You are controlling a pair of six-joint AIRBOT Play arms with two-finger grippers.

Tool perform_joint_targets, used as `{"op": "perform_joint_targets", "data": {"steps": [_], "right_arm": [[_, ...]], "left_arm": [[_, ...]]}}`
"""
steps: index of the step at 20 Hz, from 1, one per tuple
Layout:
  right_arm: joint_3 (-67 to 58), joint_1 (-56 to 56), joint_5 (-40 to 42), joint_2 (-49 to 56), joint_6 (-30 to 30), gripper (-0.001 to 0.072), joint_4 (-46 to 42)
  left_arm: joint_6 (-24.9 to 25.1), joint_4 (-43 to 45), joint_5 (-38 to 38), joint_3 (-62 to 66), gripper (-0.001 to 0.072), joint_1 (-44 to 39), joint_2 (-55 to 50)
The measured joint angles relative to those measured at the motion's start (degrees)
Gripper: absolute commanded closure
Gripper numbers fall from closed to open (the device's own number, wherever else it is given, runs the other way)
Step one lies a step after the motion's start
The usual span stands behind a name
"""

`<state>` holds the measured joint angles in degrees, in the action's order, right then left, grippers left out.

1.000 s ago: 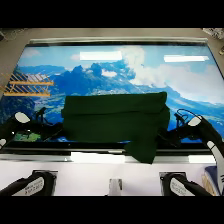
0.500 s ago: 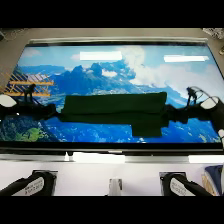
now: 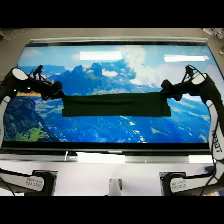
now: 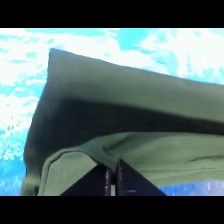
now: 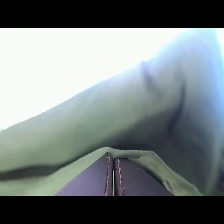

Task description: Fold the shirts.

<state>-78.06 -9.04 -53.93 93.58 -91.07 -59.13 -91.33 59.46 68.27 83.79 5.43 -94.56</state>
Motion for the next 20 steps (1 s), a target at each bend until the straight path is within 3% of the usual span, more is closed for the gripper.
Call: {"op": "perform_joint_targets", "data": {"steps": [1,2,3,13,18,20], "right_arm": [[-0.7,0.5,0.5,1.3,-0.5,0.0423,-0.1],[-1.2,0.8,0.9,2.2,-0.6,0.0138,-0.3],[-1.7,0.8,0.8,2.7,-0.6,0.0024,-0.5],[-2.1,-6.0,-13.6,4.4,5.1,0.0008,-9.8],[-2.1,-6.2,-15.3,8.2,7.3,0.0009,-6.0],[-2.1,-4.6,-15.3,9.6,8.1,0.0052,-2.9]], "left_arm": [[-0.7,0.0,0.4,1.0,0.0045,0.0,-1.8],[-1.3,0.0,0.9,1.8,-0.0013,-0.1,-3.1],[-1.6,0.0,1.1,2.4,-0.0013,-0.1,-4.0],[1.3,0.0,8.3,7.2,-0.0008,0.1,1.6],[1.9,-0.6,8.9,7.4,-0.0009,-3.0,8.4],[2.0,-1.5,9.0,7.5,-0.0008,-5.2,10.7]]}}
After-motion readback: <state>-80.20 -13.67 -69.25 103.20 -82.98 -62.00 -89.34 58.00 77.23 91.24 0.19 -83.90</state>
